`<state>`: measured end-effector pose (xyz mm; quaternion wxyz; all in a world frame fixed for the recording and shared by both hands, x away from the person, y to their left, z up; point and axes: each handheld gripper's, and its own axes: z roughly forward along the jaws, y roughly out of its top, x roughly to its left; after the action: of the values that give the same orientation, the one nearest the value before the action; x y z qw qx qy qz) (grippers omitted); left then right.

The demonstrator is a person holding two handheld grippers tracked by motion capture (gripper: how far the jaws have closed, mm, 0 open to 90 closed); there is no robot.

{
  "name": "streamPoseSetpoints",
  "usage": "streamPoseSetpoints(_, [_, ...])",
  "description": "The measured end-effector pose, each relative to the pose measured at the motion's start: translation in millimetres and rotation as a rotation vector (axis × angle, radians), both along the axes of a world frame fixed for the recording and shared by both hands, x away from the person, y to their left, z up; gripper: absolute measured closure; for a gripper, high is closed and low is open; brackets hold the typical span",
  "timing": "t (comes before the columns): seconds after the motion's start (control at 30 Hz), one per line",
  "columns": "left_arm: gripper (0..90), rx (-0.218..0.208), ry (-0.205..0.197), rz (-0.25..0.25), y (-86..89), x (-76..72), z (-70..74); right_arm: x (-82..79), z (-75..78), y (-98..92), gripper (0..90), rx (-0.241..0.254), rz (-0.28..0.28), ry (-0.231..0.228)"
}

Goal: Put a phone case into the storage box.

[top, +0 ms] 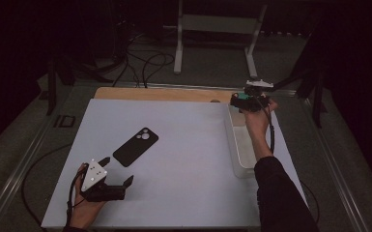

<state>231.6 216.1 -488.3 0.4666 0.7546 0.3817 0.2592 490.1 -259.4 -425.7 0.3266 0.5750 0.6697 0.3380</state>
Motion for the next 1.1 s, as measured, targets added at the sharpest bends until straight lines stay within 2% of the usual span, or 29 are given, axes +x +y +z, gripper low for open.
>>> streamPoseSetpoints(0.3, [0.1, -0.001, 0.002, 0.002, 0.4, 0.2, -0.1, -20.1, 6.3, 4.4, 9.5, 0.023, 0.115, 0.022])
streamPoseSetpoints(0.57, [0.1, 0.0, 0.008, 0.005, 0.2, 1.4, -0.9, -47.5, 7.8, 9.9, 9.5, 0.036, 0.236, 0.026])
streamPoseSetpoints(0.87, [0.1, 0.004, 0.007, 0.005, 0.0, 0.8, -1.2, -79.6, 17.5, 17.9, 9.5, 0.031, 0.344, -0.017])
streamPoseSetpoints(1.1, [0.1, 0.006, 0.008, 0.004, -0.6, 1.0, -1.1, -97.8, 20.9, 22.2, 9.5, 0.037, 0.398, -0.041])
